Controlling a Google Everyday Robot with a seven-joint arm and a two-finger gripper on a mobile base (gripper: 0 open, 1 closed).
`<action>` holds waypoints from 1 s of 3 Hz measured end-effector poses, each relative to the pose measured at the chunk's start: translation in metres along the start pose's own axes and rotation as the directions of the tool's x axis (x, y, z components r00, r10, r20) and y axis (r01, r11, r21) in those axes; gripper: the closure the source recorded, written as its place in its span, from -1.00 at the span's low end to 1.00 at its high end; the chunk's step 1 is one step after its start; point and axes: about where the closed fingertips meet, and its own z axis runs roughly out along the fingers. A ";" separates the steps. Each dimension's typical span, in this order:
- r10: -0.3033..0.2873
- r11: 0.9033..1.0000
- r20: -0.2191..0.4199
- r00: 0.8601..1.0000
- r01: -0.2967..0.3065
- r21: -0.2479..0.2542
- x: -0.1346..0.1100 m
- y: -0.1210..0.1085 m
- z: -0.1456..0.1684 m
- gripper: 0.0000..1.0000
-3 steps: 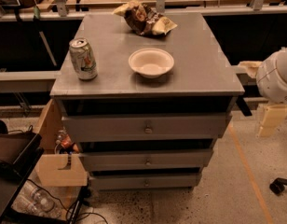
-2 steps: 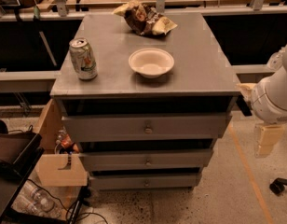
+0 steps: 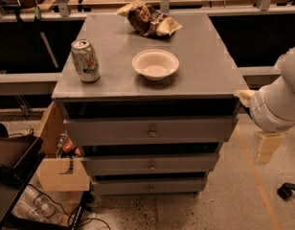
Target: Open top drawer
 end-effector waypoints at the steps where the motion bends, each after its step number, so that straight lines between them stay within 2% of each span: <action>1: -0.036 0.999 0.071 0.997 0.034 0.030 -0.019 0.020 0.032 -1.00; 2: -0.081 0.994 0.130 0.988 0.071 0.086 -0.034 0.026 0.062 -1.00; 3: -0.129 0.987 0.176 0.976 0.109 0.122 -0.043 0.014 0.094 -1.00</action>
Offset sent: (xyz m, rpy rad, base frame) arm 0.0010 0.0522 -0.1068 0.1681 -0.1379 0.1965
